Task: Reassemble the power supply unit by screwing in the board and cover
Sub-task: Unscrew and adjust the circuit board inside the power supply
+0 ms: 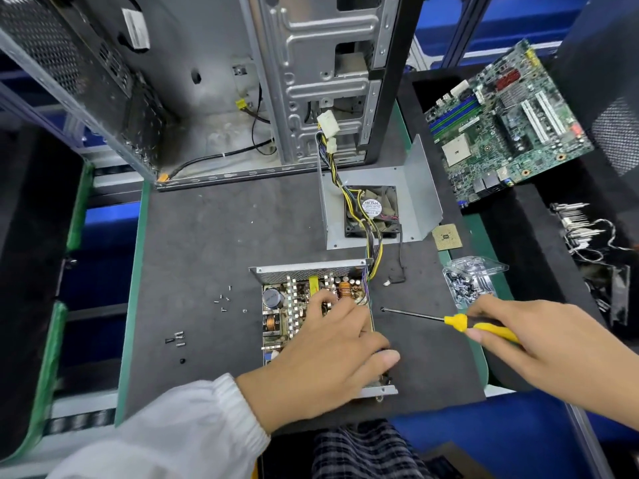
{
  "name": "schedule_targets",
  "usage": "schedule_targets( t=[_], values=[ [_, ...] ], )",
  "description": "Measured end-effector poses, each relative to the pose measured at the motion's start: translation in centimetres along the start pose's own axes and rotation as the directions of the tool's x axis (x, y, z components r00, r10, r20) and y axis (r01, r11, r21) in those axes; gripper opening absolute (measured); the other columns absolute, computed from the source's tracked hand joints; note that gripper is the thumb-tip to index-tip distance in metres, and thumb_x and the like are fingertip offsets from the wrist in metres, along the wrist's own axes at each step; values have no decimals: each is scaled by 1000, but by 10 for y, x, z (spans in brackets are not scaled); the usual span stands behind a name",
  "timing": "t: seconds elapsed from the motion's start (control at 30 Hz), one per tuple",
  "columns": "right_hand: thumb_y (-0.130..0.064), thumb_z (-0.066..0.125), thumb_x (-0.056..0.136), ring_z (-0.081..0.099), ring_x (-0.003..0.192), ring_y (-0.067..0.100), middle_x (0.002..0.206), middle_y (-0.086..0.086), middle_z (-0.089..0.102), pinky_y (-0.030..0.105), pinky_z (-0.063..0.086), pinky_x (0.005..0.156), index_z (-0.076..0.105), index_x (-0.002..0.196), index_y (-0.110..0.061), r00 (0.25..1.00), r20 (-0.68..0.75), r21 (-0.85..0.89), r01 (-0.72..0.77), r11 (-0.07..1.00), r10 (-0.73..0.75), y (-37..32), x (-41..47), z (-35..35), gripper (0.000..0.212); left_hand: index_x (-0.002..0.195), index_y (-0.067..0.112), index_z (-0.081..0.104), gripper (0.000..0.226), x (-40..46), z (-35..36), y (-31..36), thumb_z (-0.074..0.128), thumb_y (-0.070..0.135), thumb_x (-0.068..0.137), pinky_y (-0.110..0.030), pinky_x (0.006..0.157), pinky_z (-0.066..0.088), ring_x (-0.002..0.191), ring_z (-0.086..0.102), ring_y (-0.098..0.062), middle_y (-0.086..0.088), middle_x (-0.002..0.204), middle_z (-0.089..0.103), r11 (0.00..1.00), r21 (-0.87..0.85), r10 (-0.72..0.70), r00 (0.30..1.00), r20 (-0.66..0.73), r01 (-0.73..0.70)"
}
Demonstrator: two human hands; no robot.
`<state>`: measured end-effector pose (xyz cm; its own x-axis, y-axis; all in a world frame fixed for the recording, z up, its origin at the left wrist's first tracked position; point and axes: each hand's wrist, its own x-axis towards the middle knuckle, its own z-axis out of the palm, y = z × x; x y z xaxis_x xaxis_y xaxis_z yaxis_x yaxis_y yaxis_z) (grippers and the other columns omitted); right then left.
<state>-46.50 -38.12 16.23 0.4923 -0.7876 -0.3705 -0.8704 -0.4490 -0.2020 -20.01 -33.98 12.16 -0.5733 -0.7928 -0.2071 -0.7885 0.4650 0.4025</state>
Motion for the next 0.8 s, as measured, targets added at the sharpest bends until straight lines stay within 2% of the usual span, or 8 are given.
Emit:
schedule_targets(
  t=[0.13,0.27,0.4,0.47,0.57,0.67,0.73,0.8],
  values=[
    [-67,5,78,51,59,6,71,-22,54,21,43,56,41,95,-42,1000,-13,-27,9,1000,-9,2,1,3,47,104,22,66,48,20,-5,-2,40,61,93,-36,101,16,102,46,-18,6,99,56,968,198,145,987,74,-157],
    [-66,6,80,53,64,6,78,-23,56,20,43,57,38,97,-42,1000,-11,-44,13,999,-14,8,0,6,42,107,20,66,48,34,0,-2,49,61,91,-29,89,19,101,41,-16,5,103,58,975,146,151,982,111,-167],
    [-62,18,90,56,70,6,83,-23,58,19,43,60,36,100,-44,1000,-13,-60,1,998,-2,12,2,9,28,112,22,67,43,33,3,-4,57,57,88,-26,88,21,102,42,-12,7,105,61,995,-74,70,997,27,-68],
    [-60,22,92,55,70,5,84,-23,58,18,42,59,36,100,-44,1000,-9,-67,-7,998,7,12,3,10,23,113,24,67,44,37,2,-3,58,58,86,-26,90,22,103,43,-12,8,107,64,996,-85,27,1000,17,-25],
    [-58,26,92,54,66,6,75,-21,54,18,38,54,38,99,-42,1000,-5,-46,-21,999,21,12,3,13,21,120,25,64,48,41,5,-1,49,61,90,-27,89,20,104,42,-13,9,111,66,999,38,-7,999,46,5],
    [-58,25,93,55,69,6,81,-20,57,19,41,56,37,102,-42,999,-5,-60,-33,998,32,11,2,16,22,119,25,62,51,40,9,1,33,60,98,-29,88,24,107,41,-15,8,106,65,975,217,39,997,61,-51],
    [-58,23,93,56,72,7,88,-19,60,19,44,60,36,103,-42,999,-7,-69,-46,997,45,13,3,18,23,115,23,61,51,38,11,-1,30,60,99,-30,88,26,107,43,-15,8,103,63,968,238,72,997,40,-80],
    [-58,24,94,57,71,7,86,-16,61,20,45,61,37,102,-40,998,0,-64,-63,996,63,14,2,20,23,127,25,55,50,36,9,-6,34,60,98,-31,89,26,109,43,-17,8,109,60,959,235,148,988,54,-156]
  ],
)
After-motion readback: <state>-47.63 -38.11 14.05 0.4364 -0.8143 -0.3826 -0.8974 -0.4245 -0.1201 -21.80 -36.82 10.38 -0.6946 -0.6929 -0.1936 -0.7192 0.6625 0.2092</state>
